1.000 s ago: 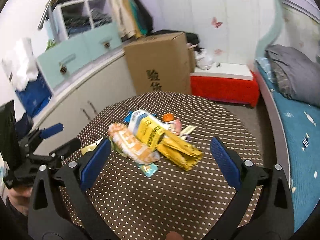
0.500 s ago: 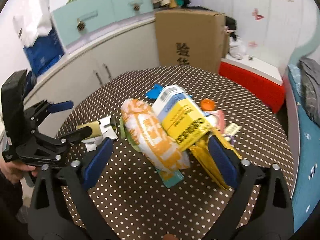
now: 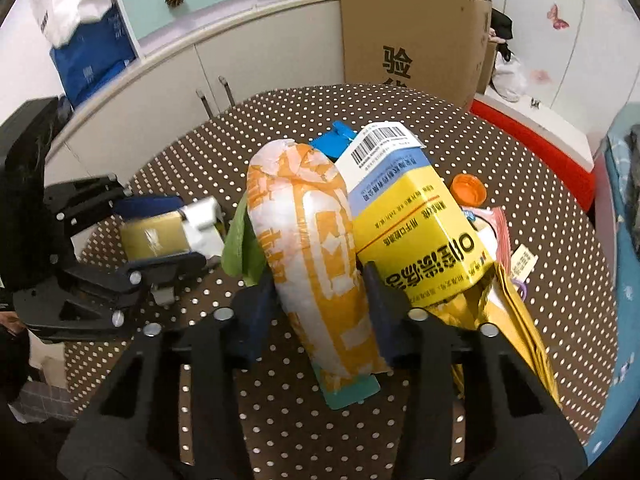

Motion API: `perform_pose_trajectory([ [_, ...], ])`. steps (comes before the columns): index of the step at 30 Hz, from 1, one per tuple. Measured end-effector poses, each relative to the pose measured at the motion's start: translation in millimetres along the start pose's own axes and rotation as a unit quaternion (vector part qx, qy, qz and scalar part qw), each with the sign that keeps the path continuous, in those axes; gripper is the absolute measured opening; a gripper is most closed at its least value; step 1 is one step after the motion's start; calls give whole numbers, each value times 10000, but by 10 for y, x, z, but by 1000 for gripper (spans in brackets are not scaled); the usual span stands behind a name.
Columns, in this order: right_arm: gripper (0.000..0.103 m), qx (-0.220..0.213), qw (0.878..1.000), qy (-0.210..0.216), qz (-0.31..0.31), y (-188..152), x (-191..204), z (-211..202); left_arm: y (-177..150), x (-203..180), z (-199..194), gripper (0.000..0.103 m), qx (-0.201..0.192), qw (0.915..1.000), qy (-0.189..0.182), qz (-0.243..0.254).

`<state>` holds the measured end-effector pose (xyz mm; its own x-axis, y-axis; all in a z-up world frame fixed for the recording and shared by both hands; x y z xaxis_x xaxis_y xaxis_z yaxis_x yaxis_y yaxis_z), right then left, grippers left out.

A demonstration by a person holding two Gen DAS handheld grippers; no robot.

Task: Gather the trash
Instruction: 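Grasp the olive box with the left tool while the right tool grasps the orange-white bag, then carry the olive box and orange-white bag with both tools to the bin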

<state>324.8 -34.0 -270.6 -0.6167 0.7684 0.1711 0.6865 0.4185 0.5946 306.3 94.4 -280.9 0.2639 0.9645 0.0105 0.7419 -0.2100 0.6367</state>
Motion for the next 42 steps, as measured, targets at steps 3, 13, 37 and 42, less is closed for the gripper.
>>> perform_pose_trajectory([
  [3,35,-162,9994,199,220,-24,-46,-144,-8,-1,-21,39,9,9999,20,-155],
  [13,35,-791,9913,652,826,-25,-179,-711,-79,-50,-230,34,-126,9987,10,-503],
  [37,35,-2488,9510,49,1837,-350,-982,-2469,815,-675,-1234,33,-1352,9884,-416,-556],
  [42,35,-2814,9347,-165,2163,-570,-1324,-2869,1094,-1093,-1356,33,-1570,9849,-648,-337],
])
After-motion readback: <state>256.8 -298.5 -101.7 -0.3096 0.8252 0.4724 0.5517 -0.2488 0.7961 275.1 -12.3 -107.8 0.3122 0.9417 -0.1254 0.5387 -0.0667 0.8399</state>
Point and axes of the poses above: each gripper's, at about its wrist camera, not at the fingertips, and z roughly the way its jaws point, x to its left, y to its top, the point moved 8 cm from there along z, roughly the way its jaws point, and after that the axes turned 3 degrees about y, right-handed, at the moved point
